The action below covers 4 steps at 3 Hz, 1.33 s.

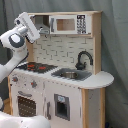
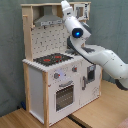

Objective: Play with the kitchen

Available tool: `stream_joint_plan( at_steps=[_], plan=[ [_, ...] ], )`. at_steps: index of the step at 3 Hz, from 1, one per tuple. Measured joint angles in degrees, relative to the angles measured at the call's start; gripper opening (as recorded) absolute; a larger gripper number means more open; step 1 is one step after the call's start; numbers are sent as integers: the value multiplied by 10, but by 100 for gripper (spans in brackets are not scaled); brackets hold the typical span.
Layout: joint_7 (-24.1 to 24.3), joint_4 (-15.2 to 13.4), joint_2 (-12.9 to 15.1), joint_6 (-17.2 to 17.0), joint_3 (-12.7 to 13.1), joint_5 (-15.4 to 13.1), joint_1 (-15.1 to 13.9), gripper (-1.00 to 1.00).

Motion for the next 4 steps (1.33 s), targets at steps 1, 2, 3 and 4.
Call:
stream_joint_plan(
  at_steps=[1,2,3,4],
  plan=[
    [48,31,0,-41,10,-7,-16,100],
    [85,61,1,-82,16,-7,-30,100],
    [96,71,2,-95,17,-7,-34,100],
    [106,79,3,-107,18,-7,-38,-100]
  ],
)
